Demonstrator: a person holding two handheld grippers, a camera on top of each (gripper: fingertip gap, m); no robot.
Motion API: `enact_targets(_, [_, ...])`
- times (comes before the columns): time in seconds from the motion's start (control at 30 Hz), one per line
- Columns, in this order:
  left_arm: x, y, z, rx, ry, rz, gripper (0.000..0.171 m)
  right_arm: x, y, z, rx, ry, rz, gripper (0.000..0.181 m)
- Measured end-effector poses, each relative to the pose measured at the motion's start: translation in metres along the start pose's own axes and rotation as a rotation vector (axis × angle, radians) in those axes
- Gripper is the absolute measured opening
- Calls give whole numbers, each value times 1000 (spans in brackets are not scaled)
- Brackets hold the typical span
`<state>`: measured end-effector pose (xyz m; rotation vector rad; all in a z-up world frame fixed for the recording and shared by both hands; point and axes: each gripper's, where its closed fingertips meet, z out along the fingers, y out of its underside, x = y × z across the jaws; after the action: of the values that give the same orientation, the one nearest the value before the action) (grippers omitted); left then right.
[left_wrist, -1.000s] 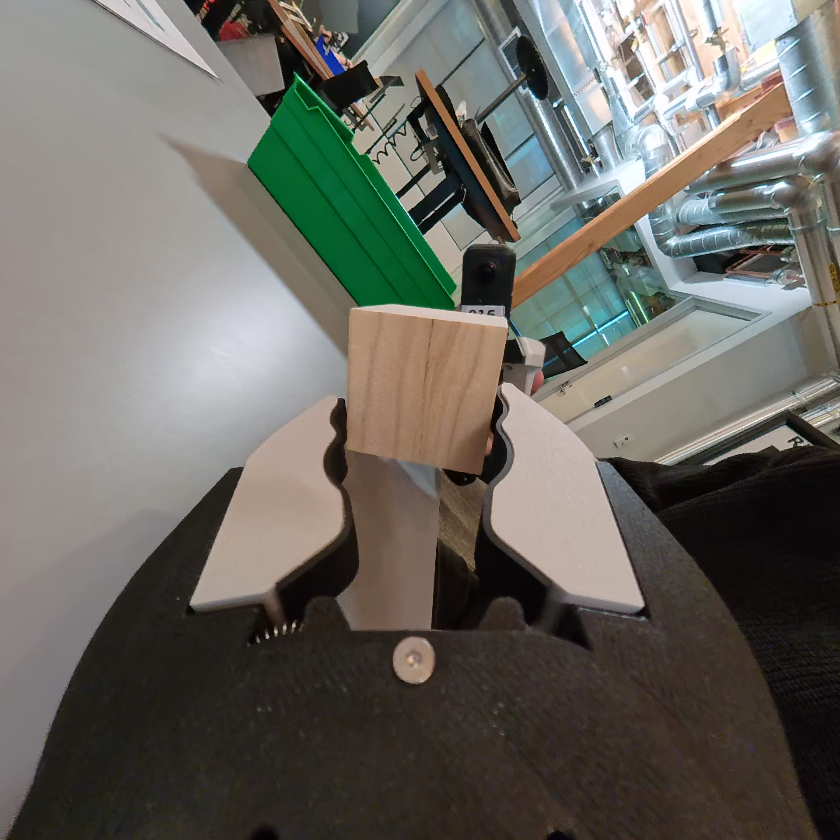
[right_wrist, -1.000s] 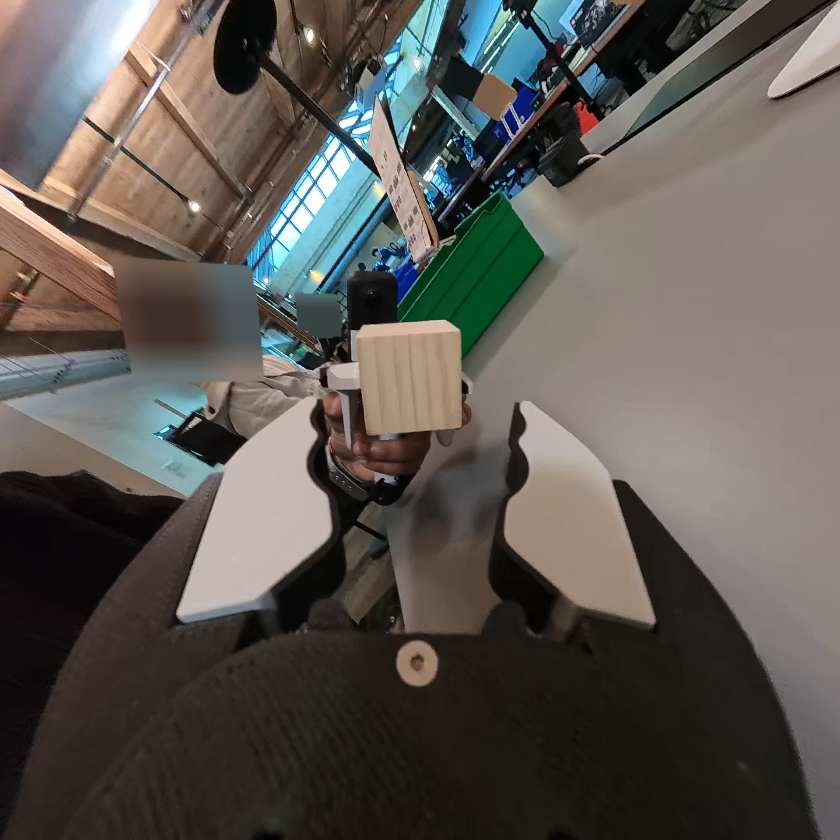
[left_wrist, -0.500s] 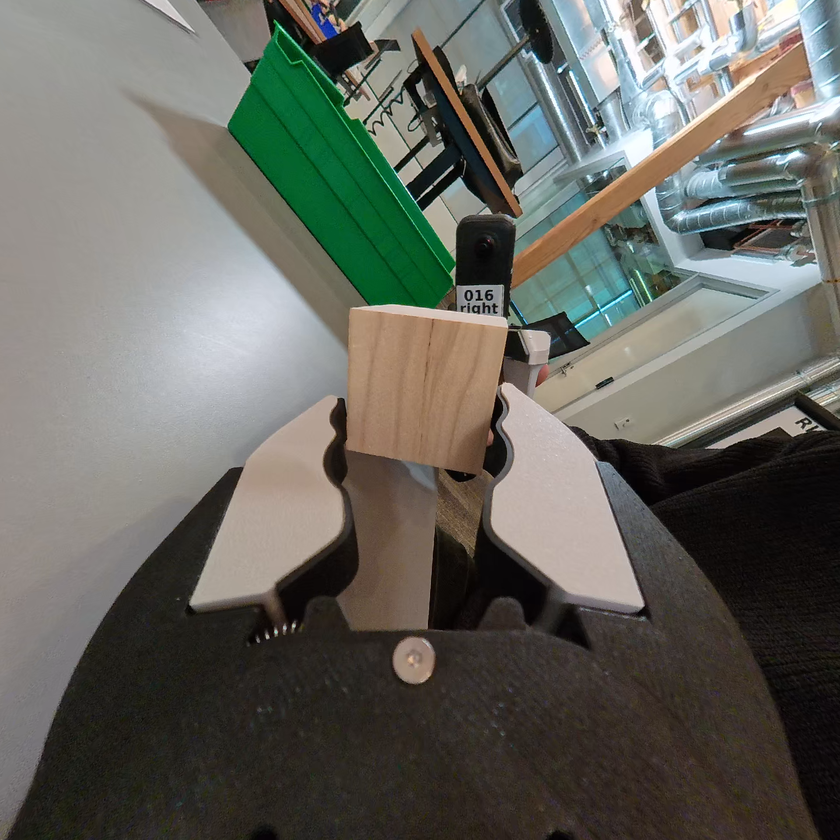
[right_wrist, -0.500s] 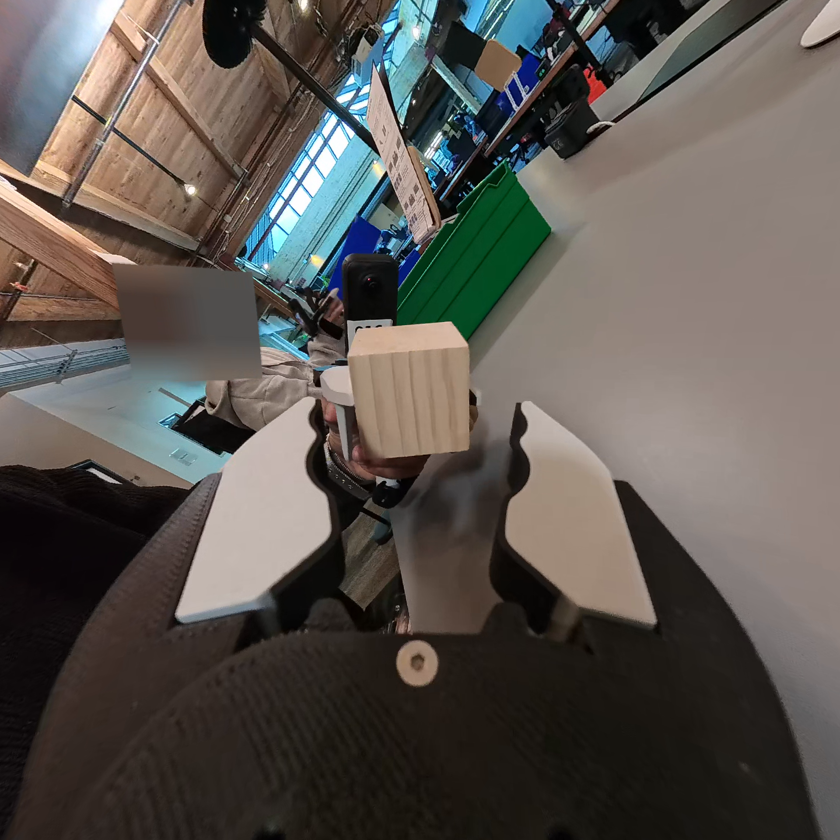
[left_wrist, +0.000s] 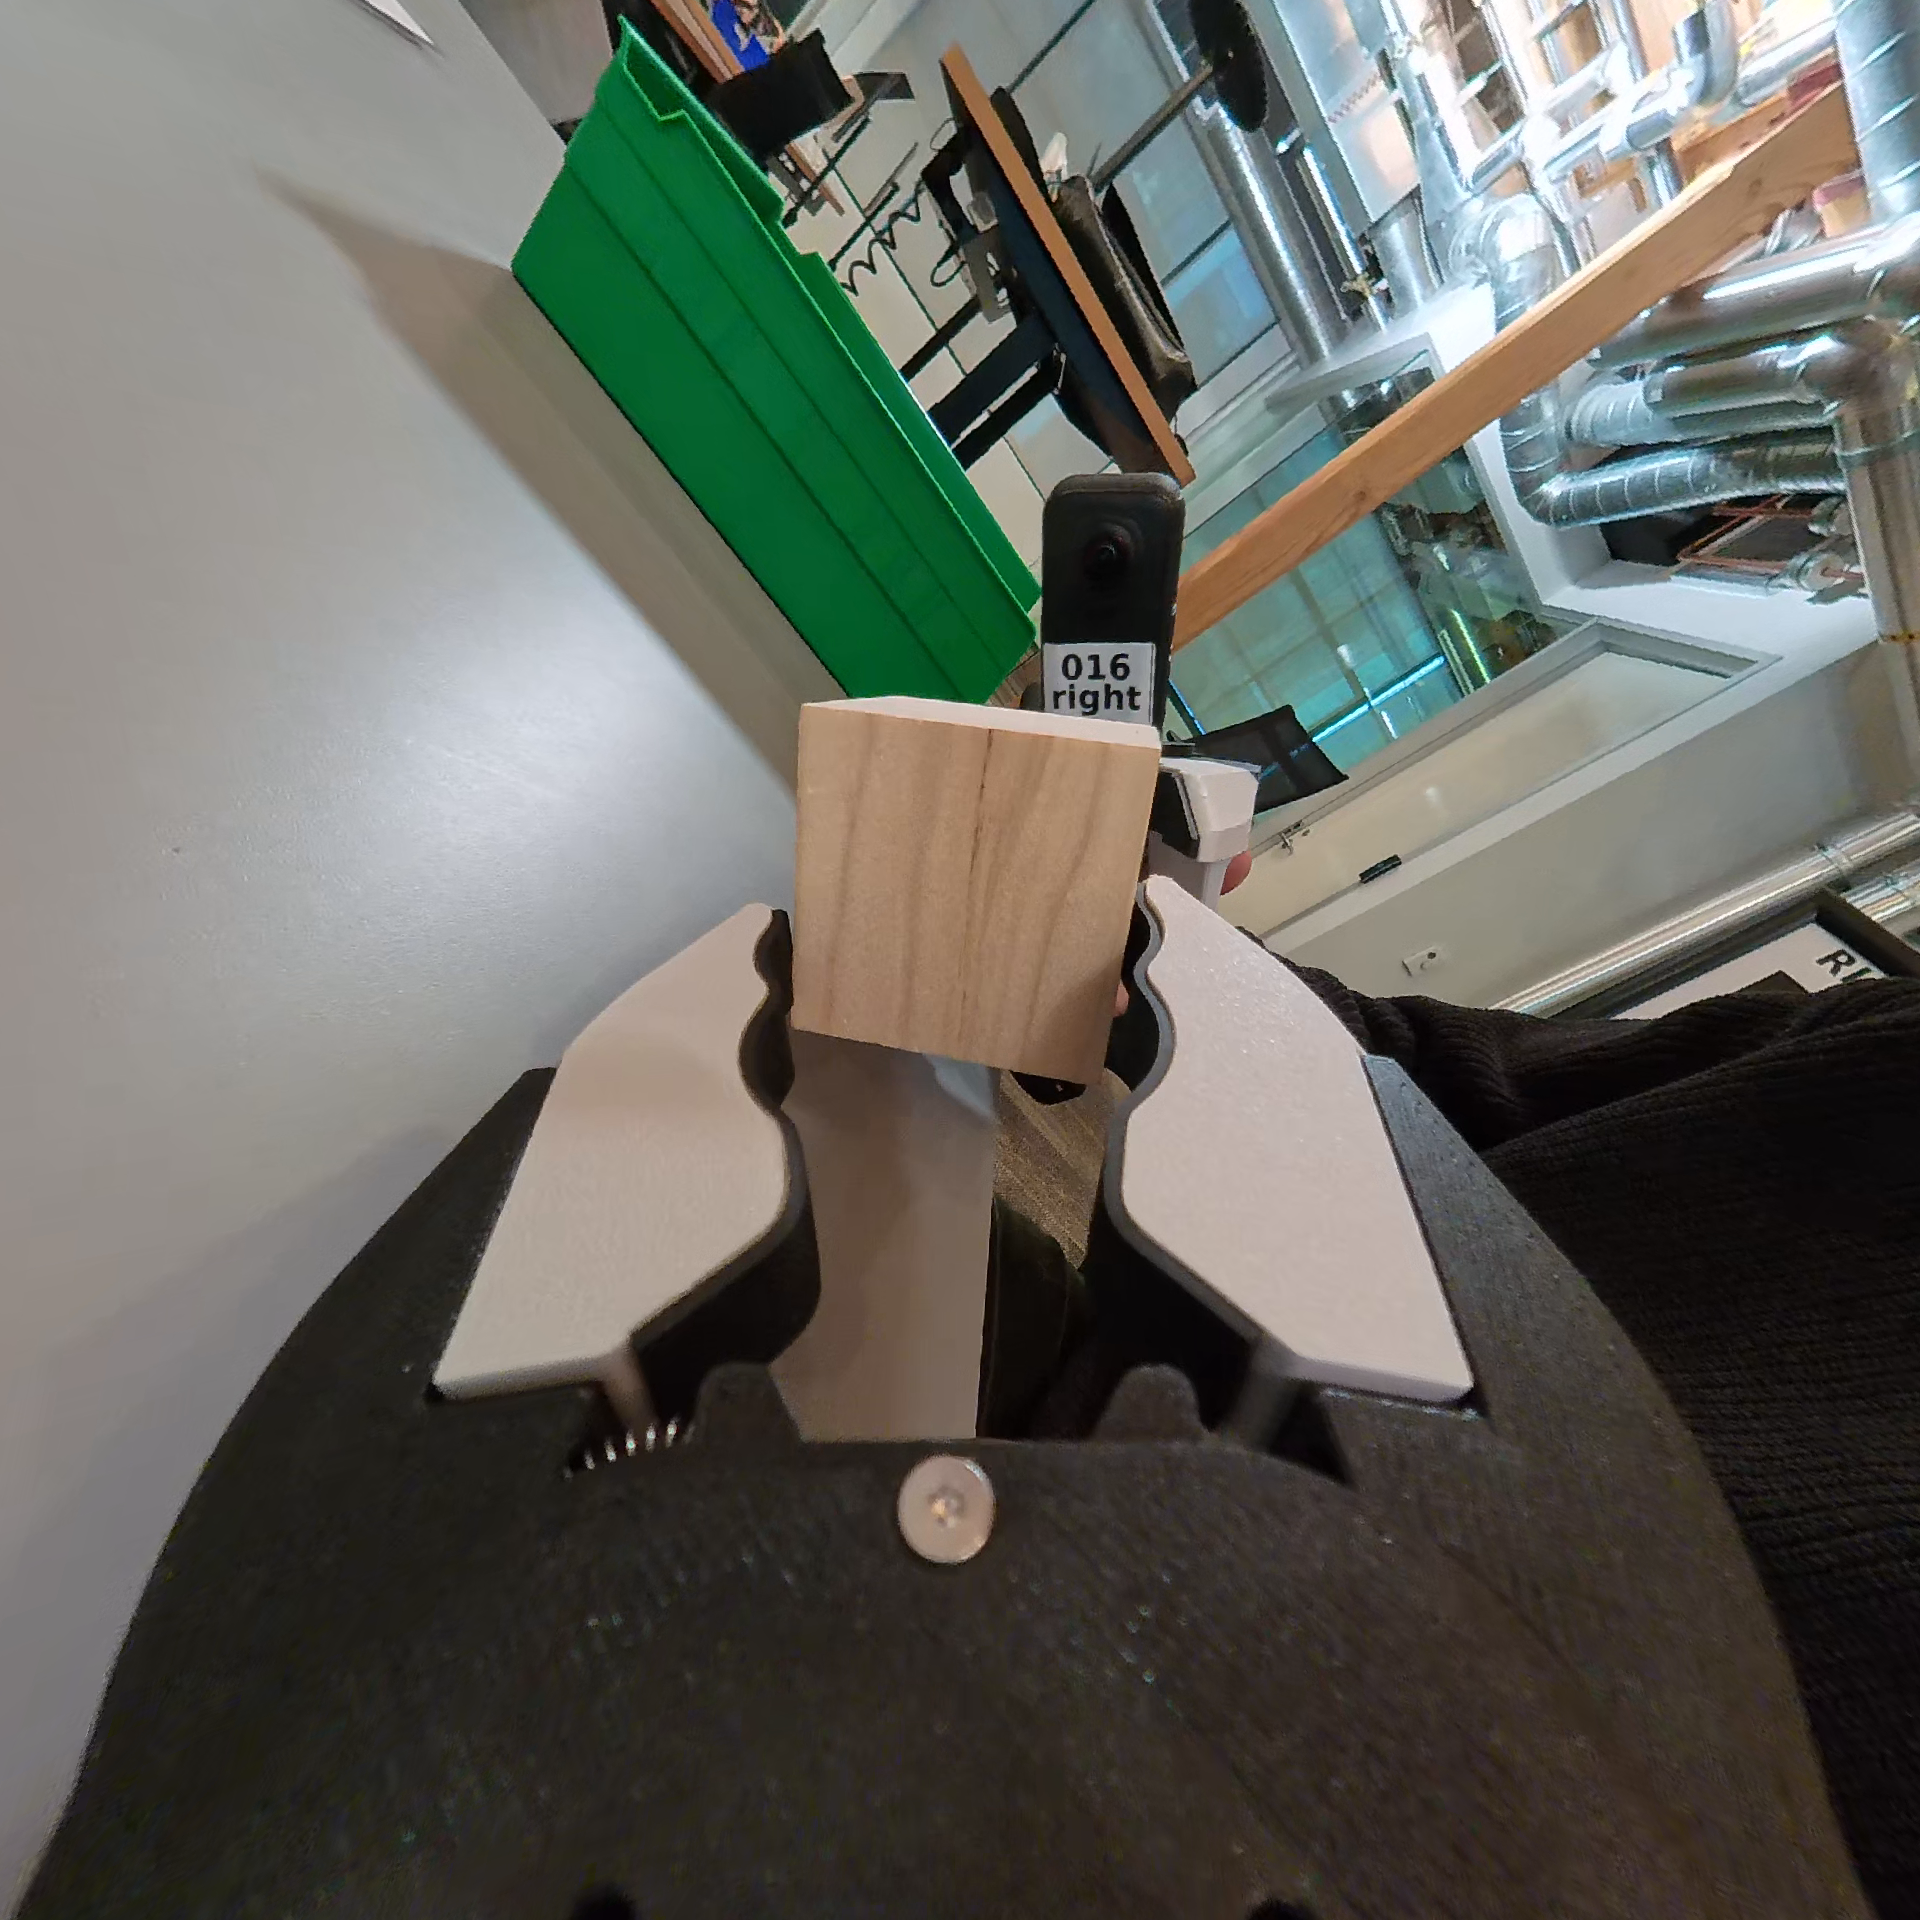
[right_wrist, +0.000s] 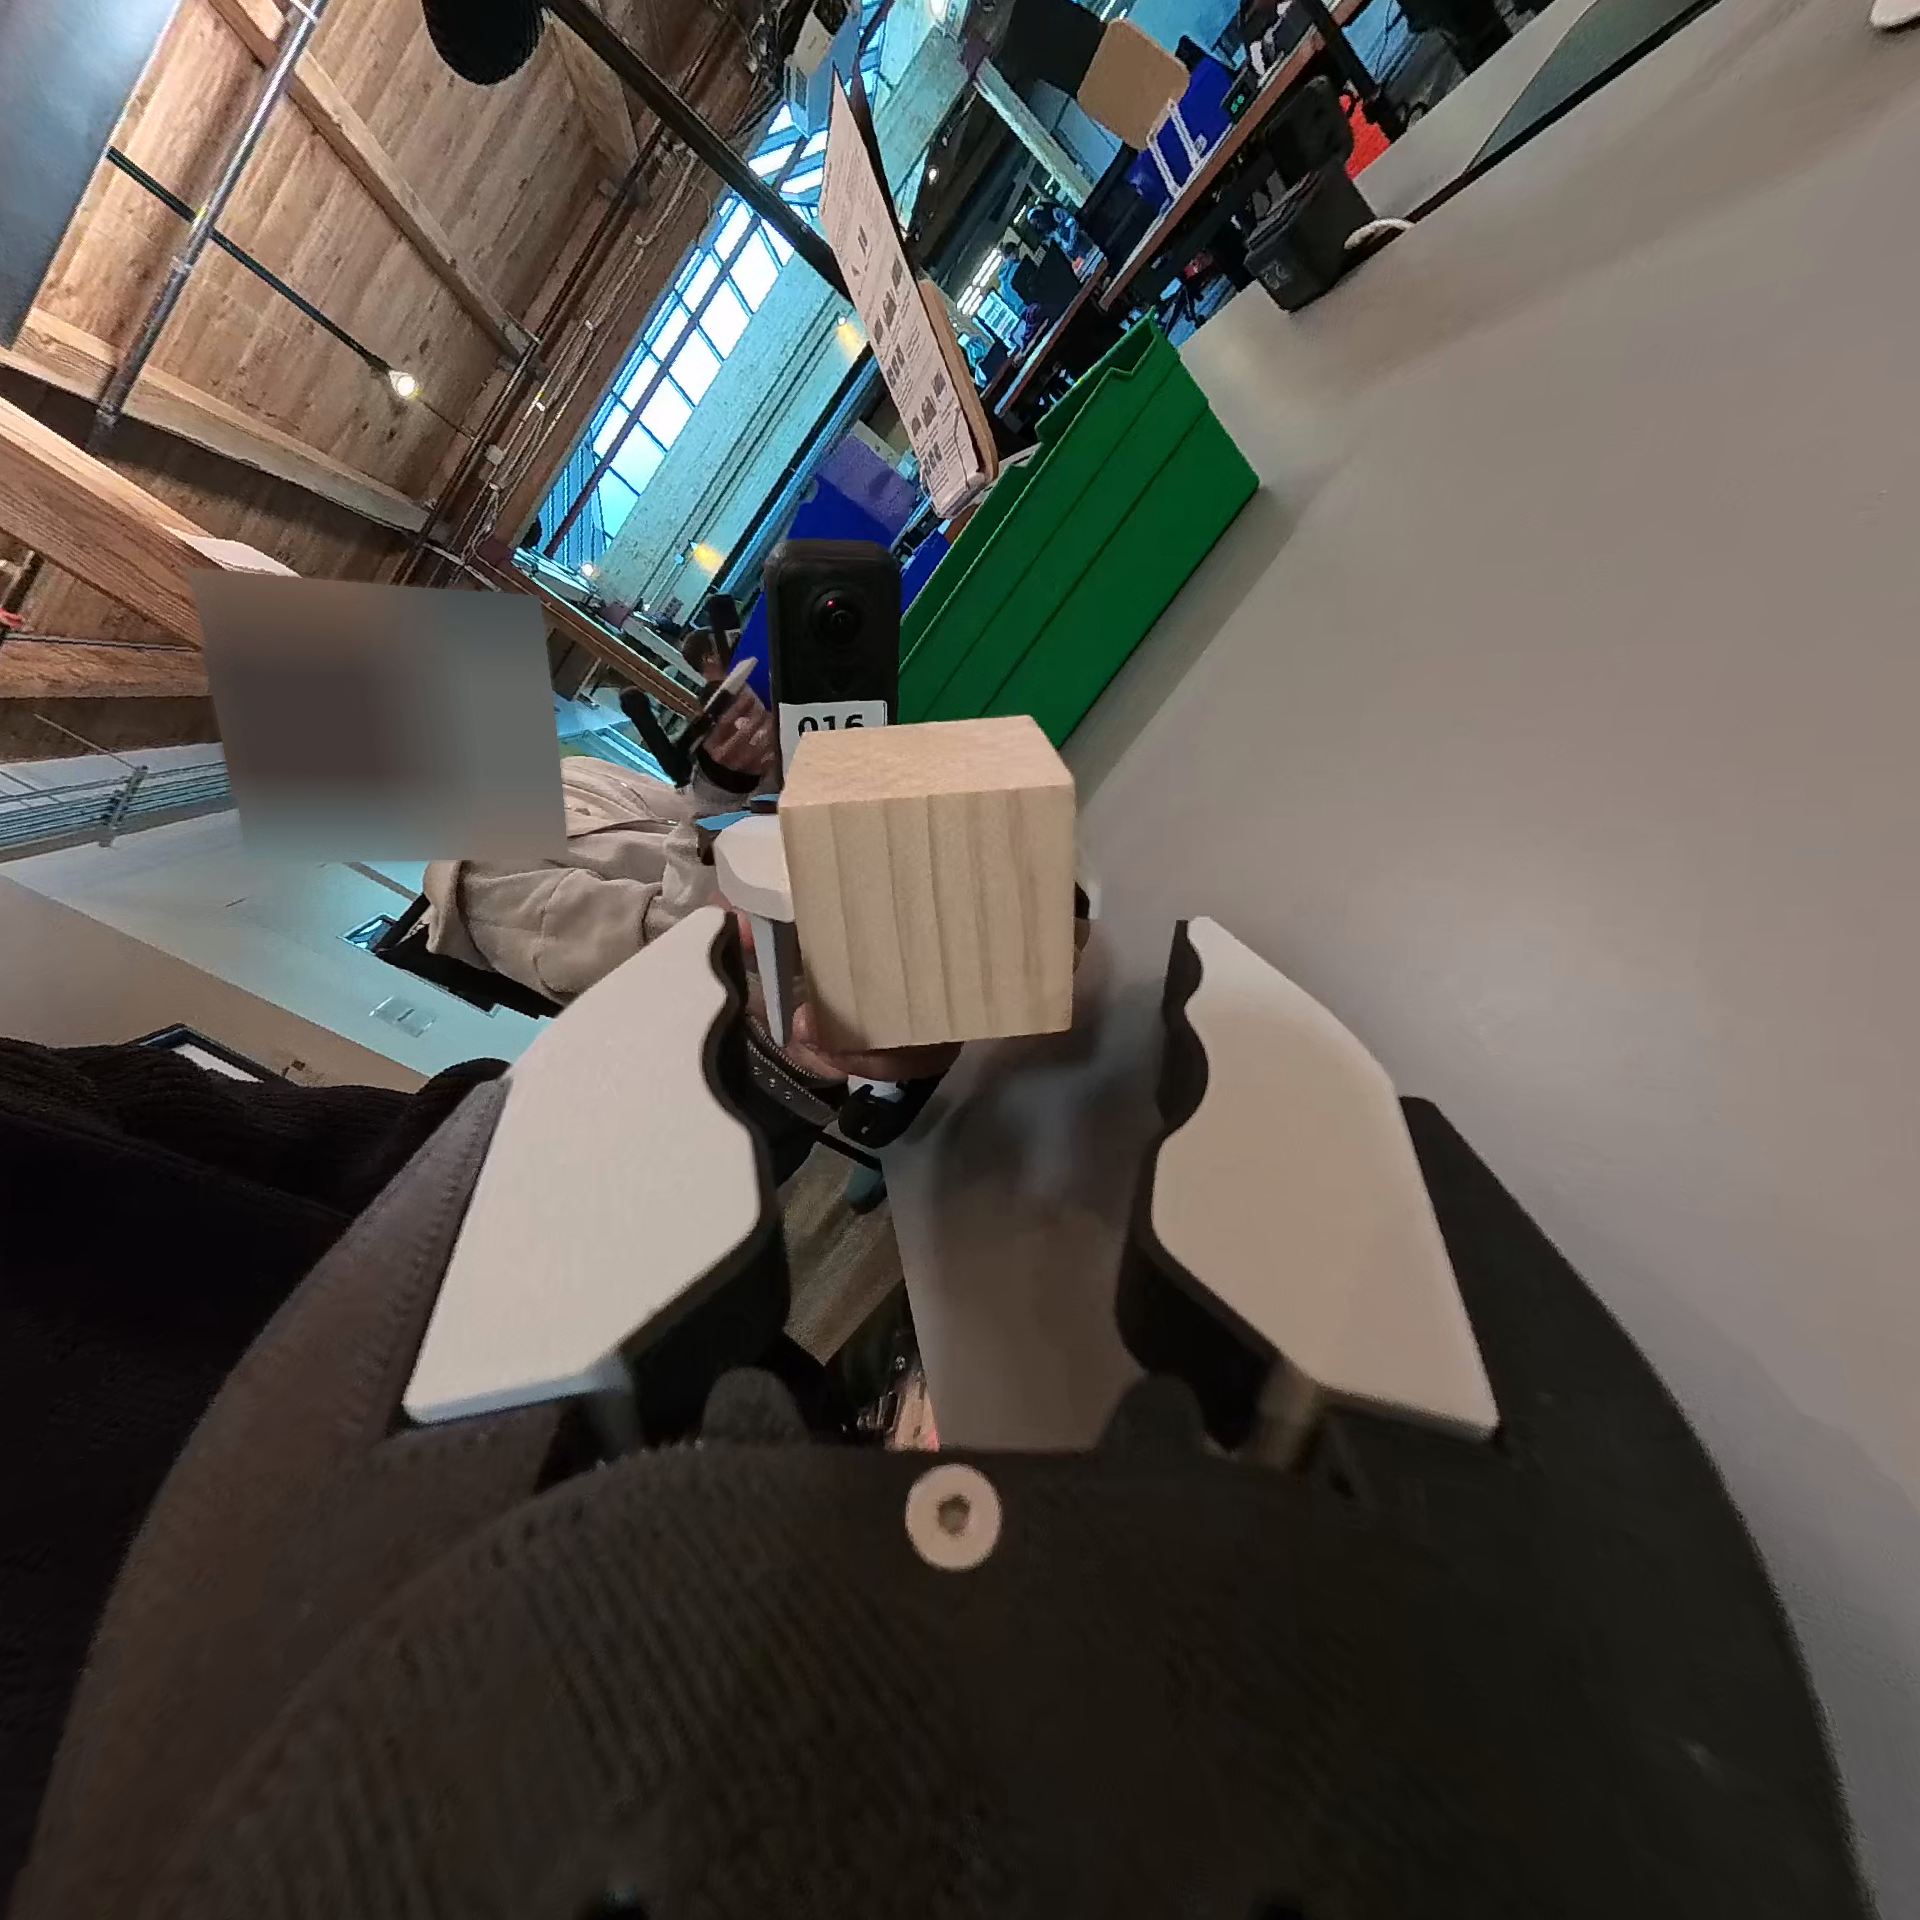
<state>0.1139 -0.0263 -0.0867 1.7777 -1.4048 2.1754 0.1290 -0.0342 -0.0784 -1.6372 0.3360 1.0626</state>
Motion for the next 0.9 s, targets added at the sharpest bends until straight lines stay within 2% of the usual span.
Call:
enact_targets(0.47, [-1, 3, 4, 2, -8, -9, 62, 2, 2, 1, -5, 3, 13, 70])
enact_targets(0.6, [-4, 7, 7, -7, -24, -18, 62, 3, 3, 2, -13, 16, -9, 54])
enact_targets(0.9, [-1, 7, 8, 1, 12, -53, 63, 1, 2, 1, -32, 32, -68, 53])
